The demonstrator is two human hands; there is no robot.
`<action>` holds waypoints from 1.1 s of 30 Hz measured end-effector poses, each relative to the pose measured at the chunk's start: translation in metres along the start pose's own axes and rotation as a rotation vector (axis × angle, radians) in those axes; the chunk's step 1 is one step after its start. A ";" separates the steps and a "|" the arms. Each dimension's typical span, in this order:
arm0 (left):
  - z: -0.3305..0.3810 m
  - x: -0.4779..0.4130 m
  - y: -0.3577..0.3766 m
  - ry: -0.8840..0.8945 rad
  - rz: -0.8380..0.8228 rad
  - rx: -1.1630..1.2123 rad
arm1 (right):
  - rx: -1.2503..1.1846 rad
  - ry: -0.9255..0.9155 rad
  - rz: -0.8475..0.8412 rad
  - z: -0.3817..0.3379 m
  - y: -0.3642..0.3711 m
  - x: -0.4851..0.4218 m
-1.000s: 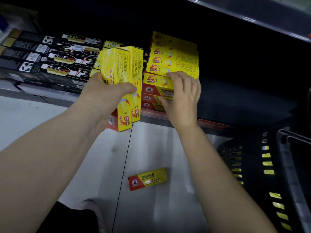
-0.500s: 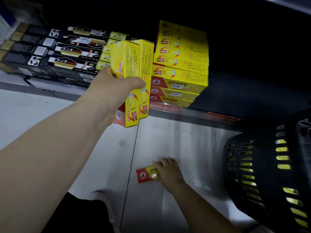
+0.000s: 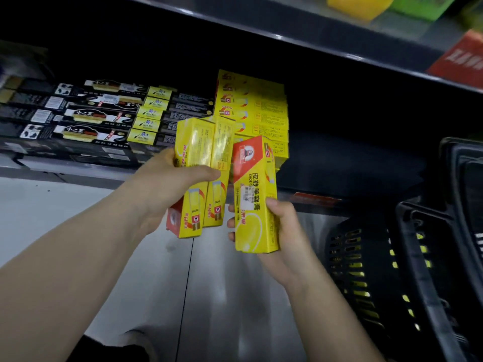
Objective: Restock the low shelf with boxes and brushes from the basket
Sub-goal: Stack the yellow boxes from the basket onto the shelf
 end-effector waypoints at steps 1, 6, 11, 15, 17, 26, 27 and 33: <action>0.001 0.002 0.003 0.000 -0.020 0.006 | -0.014 -0.005 -0.007 -0.005 0.005 0.001; 0.002 0.003 0.002 0.004 -0.025 0.039 | 0.232 -0.172 0.136 -0.029 0.007 0.003; 0.003 -0.001 -0.008 0.024 0.107 0.115 | 0.965 -0.464 0.496 -0.079 0.003 0.009; 0.004 -0.004 -0.008 0.041 0.172 0.179 | 1.425 -0.548 0.506 -0.117 0.015 0.000; 0.004 -0.004 -0.007 0.054 0.184 0.196 | 1.509 -0.494 0.454 -0.129 0.020 -0.012; 0.005 -0.008 -0.008 0.051 0.262 0.250 | 1.727 -0.460 0.415 -0.112 0.017 -0.058; 0.005 -0.008 -0.008 0.052 0.269 0.256 | 1.732 -0.484 0.437 -0.110 0.016 -0.060; 0.007 -0.009 -0.008 0.056 0.318 0.272 | 1.751 -0.554 0.515 -0.110 0.015 -0.066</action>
Point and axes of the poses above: each hand's wrist, its own x-axis away from the middle knuckle, its own y-axis out of the palm, z = x × y, the point moved 2 cm from there along -x, towards the middle knuckle, and after that the axes turned 4 degrees about y, right-handed, at the moved point
